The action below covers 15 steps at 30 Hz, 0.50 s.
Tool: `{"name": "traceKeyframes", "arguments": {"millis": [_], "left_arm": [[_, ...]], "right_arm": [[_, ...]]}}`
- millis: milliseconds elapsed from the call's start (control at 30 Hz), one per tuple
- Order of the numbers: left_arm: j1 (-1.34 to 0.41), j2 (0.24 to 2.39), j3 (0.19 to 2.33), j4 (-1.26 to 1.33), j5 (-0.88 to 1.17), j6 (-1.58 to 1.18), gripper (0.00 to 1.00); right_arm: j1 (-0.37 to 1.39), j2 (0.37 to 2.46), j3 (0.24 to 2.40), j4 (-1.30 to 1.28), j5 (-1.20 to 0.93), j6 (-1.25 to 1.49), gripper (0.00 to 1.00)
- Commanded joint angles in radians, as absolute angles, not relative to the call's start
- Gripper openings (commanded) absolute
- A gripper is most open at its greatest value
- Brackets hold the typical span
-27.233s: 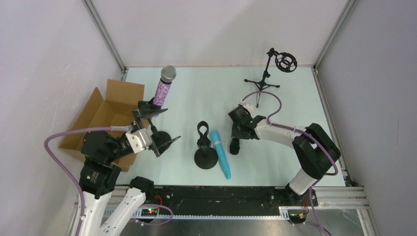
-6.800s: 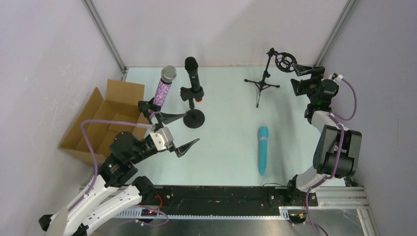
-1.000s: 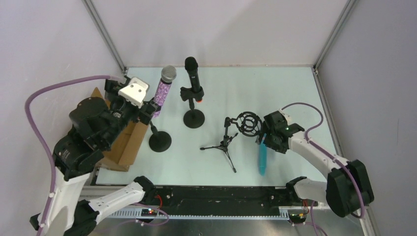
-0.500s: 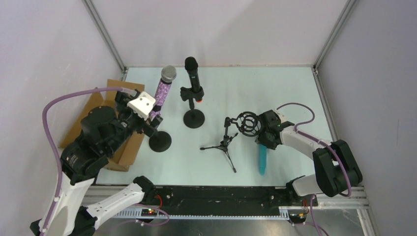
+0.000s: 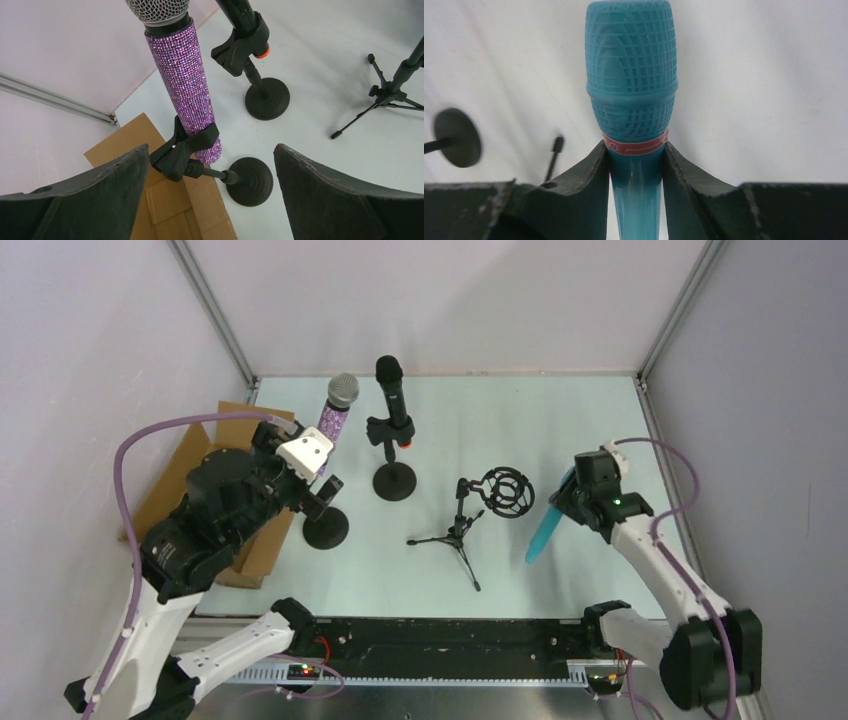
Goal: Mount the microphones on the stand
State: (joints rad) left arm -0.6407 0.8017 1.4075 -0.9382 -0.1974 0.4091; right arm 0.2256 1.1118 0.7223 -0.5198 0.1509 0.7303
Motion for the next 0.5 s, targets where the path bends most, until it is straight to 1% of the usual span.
{"name": "traceKeyframes", "arguments": {"millis": [0, 100, 233, 333, 467], "left_arm": [[-0.636, 0.823, 1.404, -0.921, -0.171, 0.411, 0.98], [-0.636, 0.83, 1.412, -0.919, -0.171, 0.414, 0.98], [-0.636, 0.838, 1.42, -0.92, -0.165, 0.42, 0.98], [-0.636, 0.843, 1.42, -0.919, -0.155, 0.415, 0.98], [-0.635, 0.858, 1.423, -0.922, -0.133, 0.403, 0.98]], "right_arm": [[0.21, 0.938, 0.864, -0.616, 0.241, 0.658, 0.0], [0.212, 0.831, 0.933, -0.628, 0.3, 0.615, 0.0], [0.235, 0.68, 1.021, -0.558, 0.322, 0.56, 0.0], [0.28, 0.672, 1.114, -0.543, 0.34, 0.516, 0.0], [0.406, 0.689, 1.228, -0.48, 0.368, 0.421, 0.0]]}}
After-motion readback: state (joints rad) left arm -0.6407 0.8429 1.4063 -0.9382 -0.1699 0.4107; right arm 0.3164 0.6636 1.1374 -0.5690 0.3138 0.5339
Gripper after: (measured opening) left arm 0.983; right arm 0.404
